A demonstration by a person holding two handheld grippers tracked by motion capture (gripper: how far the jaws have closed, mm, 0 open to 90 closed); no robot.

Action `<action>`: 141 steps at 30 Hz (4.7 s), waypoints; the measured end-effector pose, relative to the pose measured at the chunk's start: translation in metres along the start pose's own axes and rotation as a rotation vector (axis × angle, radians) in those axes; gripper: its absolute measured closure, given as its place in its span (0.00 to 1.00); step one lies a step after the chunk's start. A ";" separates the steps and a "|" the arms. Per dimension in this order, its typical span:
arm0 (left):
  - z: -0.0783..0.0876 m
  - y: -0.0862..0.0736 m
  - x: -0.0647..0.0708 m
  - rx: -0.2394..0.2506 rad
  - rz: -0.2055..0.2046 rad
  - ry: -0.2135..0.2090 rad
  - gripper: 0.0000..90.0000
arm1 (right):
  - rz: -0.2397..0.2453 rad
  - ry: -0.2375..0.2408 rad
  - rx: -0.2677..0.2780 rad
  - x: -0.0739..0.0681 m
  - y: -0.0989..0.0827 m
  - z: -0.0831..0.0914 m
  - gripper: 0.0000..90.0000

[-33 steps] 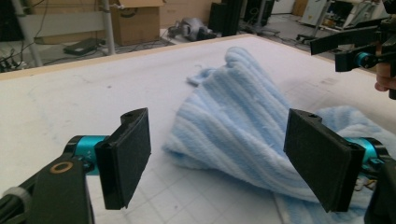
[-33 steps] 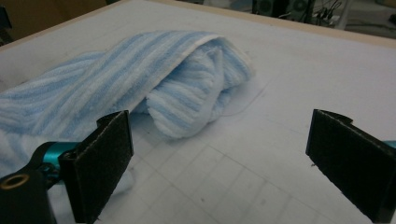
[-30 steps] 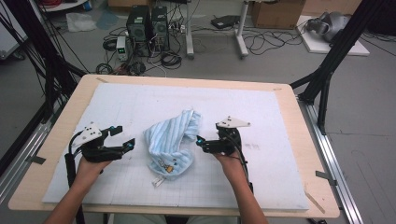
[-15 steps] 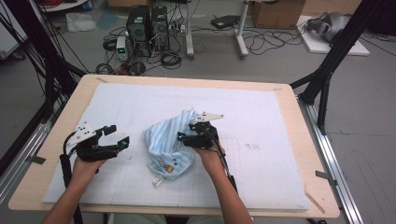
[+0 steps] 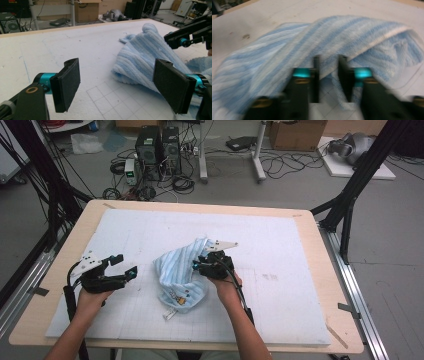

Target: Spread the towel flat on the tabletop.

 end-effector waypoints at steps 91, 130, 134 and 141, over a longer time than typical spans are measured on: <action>-0.191 0.007 0.132 -0.370 -0.128 -0.254 0.37 | -0.067 -0.223 0.067 0.081 -0.111 0.157 0.40; -0.191 0.001 0.128 -0.392 -0.201 -0.236 0.91 | -0.076 -0.220 0.070 0.083 -0.114 0.159 0.41; -0.181 0.011 0.107 -0.355 -0.132 -0.214 0.93 | -0.080 -0.218 0.068 0.082 -0.114 0.159 0.41; -0.153 0.029 0.053 -0.285 -0.006 -0.170 0.93 | -0.074 -0.210 0.070 0.080 -0.113 0.157 0.42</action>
Point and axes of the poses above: each handheld gripper's, and its own axes: z roughly backward along the jaws, y roughly out of its top, x roughly to its right, the point moved 9 cm from there along -z, roughly forward along the jaws, and after that the axes turned 6 degrees about -x, right-handed, at the moved point
